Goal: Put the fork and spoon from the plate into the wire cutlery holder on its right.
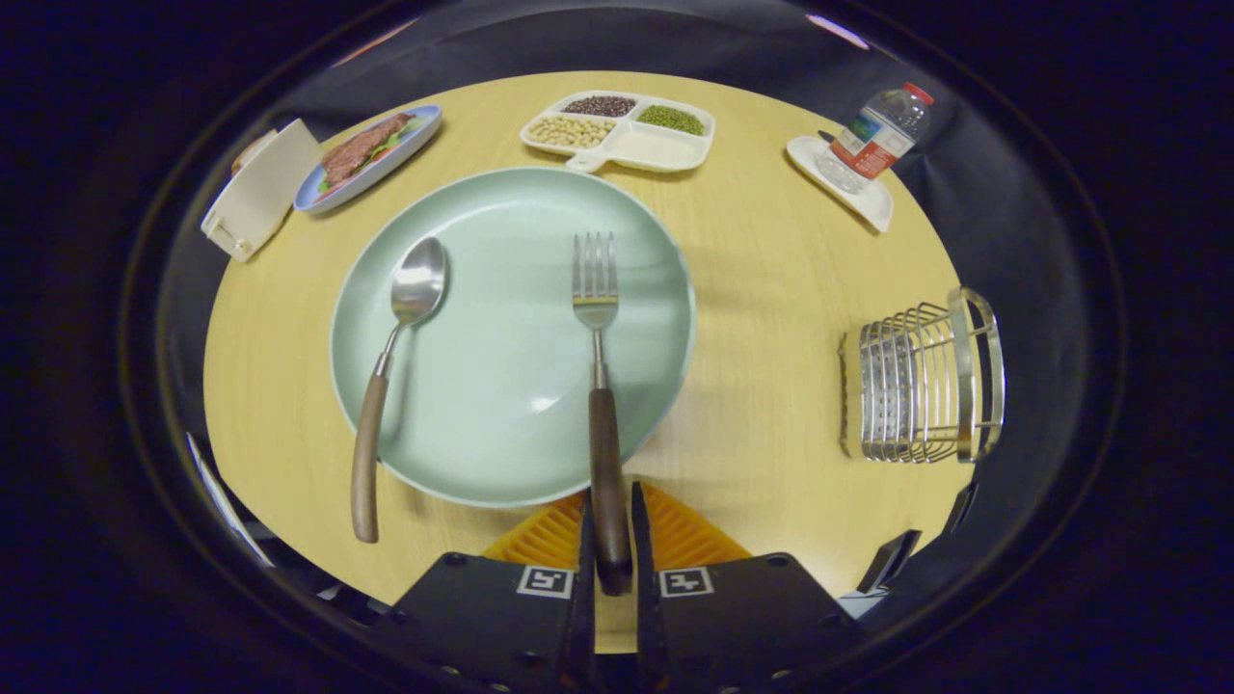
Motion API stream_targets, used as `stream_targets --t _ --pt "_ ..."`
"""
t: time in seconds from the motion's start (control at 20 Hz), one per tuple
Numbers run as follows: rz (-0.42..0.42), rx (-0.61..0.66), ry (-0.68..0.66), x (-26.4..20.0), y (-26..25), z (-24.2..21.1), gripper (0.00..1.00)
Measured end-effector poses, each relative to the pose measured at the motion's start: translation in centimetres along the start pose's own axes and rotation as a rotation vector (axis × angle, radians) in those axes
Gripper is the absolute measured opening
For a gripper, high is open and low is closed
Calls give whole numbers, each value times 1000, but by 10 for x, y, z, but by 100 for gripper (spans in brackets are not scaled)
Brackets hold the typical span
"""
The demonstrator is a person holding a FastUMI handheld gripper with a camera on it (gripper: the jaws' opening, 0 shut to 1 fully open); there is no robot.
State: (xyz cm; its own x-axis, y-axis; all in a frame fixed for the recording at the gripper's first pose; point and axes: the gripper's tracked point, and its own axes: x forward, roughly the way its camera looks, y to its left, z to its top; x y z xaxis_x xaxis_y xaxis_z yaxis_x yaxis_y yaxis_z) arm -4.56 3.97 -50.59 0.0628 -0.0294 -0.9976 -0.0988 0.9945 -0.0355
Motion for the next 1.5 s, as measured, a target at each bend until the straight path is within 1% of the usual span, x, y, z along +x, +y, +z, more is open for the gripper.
stream_targets --t 0.05,0.1,0.15,0.45,0.5,0.6,0.8,0.9,0.95,1.2,1.5 --pt "8 -8 -11 -7 -2 2 10" --pt "11 -15 -33 -8 -3 4 10" --pt "12 -20 -53 -13 -6 5 6" --pt "60 -55 -180 -42 -6 8 5" --pt "63 -59 -202 -48 -7 9 1" --pt "75 -70 -234 -59 -7 10 1" --pt "100 -50 -270 -81 -12 5 1" --pt "139 -36 -276 -94 -12 0 1" --pt "144 -32 -282 -98 -17 -2 1" --pt "121 -6 -321 -114 -53 -3 1" --pt "85 56 -339 -125 -110 -7 1"
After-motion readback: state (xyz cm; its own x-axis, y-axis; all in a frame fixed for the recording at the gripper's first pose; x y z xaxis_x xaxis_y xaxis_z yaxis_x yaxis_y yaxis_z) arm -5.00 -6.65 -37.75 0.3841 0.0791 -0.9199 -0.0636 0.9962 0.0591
